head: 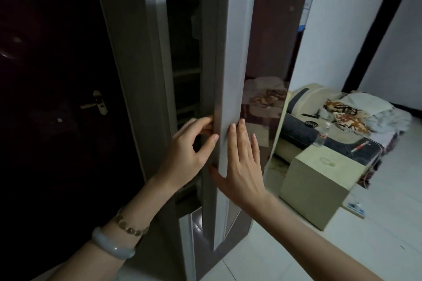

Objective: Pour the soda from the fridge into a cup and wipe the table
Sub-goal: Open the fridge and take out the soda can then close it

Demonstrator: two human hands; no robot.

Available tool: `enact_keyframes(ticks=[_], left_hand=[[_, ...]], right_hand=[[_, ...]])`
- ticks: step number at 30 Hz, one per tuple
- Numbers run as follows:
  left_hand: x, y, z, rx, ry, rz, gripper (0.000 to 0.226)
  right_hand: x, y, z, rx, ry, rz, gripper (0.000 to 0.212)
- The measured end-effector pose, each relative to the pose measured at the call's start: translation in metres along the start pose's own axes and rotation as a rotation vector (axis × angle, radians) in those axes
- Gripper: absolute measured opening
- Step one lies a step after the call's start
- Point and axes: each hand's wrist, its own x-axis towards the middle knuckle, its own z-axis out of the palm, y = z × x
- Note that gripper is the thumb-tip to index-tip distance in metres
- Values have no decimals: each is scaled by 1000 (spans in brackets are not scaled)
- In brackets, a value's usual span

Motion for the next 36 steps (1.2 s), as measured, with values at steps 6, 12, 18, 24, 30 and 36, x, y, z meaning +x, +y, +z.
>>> enact_keyframes(ticks=[6,12,18,24,30,36], left_hand=[[-17,-25,19,108,-91,110,51],[-22,-24,59,168,-267,270,72],[-19,-7,105,109,-265,488,68],[-14,24,156,83,-351,610,77],[-10,54,211,113,-480,605,75],[-2,85,269,174,-459,654,73]], right_hand=[[-25,24,-18,-1,124,-31,97],[-50,59,-47,-39,194,-109,103],[-87,93,-76,-85,223,-20,104],[-115,127,-104,-251,257,98,96],[-138,175,-132,-425,233,217,78],[-149,233,-157,-500,204,319,67]])
